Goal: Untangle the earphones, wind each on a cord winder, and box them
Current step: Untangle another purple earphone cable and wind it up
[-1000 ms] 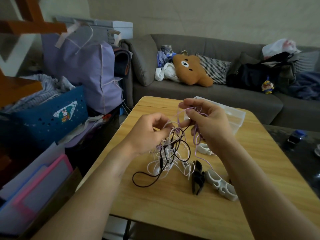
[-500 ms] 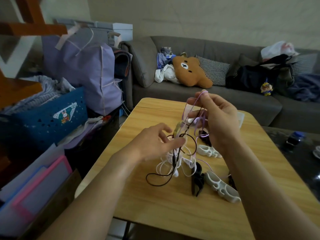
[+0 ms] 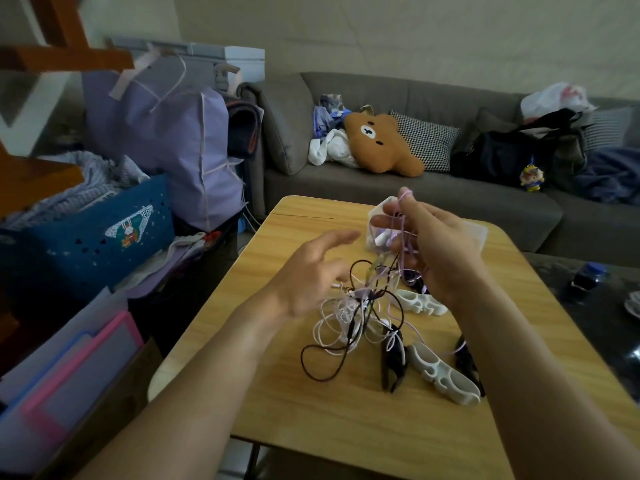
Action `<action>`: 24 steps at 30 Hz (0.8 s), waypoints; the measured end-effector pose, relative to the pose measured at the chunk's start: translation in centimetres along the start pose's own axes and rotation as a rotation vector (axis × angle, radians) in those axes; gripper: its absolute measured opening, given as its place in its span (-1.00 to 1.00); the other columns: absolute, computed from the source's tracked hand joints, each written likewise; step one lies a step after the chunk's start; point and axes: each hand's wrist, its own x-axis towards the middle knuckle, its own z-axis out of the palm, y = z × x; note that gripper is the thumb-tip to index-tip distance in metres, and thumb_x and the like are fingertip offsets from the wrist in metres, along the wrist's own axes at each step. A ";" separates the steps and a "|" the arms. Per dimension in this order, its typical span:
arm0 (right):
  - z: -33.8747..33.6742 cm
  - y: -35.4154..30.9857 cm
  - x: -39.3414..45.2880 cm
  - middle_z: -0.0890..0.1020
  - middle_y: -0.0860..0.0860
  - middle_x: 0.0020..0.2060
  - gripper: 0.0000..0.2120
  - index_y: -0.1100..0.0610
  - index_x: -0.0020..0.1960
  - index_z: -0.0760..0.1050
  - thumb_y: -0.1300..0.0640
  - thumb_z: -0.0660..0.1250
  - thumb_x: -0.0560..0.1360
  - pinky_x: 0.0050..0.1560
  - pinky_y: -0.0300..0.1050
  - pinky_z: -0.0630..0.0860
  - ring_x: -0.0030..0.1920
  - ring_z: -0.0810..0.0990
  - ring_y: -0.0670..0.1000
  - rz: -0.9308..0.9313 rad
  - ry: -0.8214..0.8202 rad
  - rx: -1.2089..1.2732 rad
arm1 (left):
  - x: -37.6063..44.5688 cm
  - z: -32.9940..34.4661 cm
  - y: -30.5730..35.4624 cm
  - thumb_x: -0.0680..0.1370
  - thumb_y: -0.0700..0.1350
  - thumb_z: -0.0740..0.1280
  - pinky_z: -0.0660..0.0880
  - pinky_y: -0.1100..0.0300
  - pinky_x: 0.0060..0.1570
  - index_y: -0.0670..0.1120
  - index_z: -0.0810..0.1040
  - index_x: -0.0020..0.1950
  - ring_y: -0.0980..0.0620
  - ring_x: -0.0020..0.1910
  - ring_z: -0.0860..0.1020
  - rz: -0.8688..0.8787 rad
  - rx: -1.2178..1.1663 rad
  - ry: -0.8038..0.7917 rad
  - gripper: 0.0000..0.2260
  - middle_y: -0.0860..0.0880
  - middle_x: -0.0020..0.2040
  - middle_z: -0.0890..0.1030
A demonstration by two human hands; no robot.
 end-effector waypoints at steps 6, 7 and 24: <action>0.2 0.0 0.1 0.74 0.10 -0.07 -0.70 0.11 -0.04 0.56 -0.11 0.25 0.63 -0.59 -0.31 0.25 -0.50 0.44 -0.12 0.001 -0.076 0.056 | 1.1 1.5 -1.4 0.62 -0.09 0.36 0.44 0.39 0.06 -0.09 0.61 0.26 0.19 0.11 0.60 0.101 0.128 0.081 -0.77 0.05 0.10 0.67; 0.2 -0.1 0.1 0.74 0.09 -0.07 -0.70 0.10 -0.04 0.56 -0.12 0.25 0.63 -0.59 -0.32 0.25 -0.50 0.44 -0.13 0.005 -0.084 0.064 | 1.2 1.5 -1.6 0.60 -0.10 0.39 0.42 0.47 -0.04 -0.10 0.64 0.21 0.19 0.03 0.62 0.114 0.149 0.085 -0.80 0.03 0.04 0.69; -0.6 -0.3 0.3 0.74 0.08 -0.17 -0.72 0.16 -0.04 0.57 -0.05 0.28 0.63 -0.43 -0.27 0.33 -0.50 0.48 -0.12 0.096 0.024 0.224 | 0.8 1.7 -1.0 0.49 -0.24 0.49 0.58 0.29 -0.19 -0.08 0.61 -0.15 0.10 -0.21 0.63 0.175 0.138 0.268 -0.90 0.01 -0.20 0.67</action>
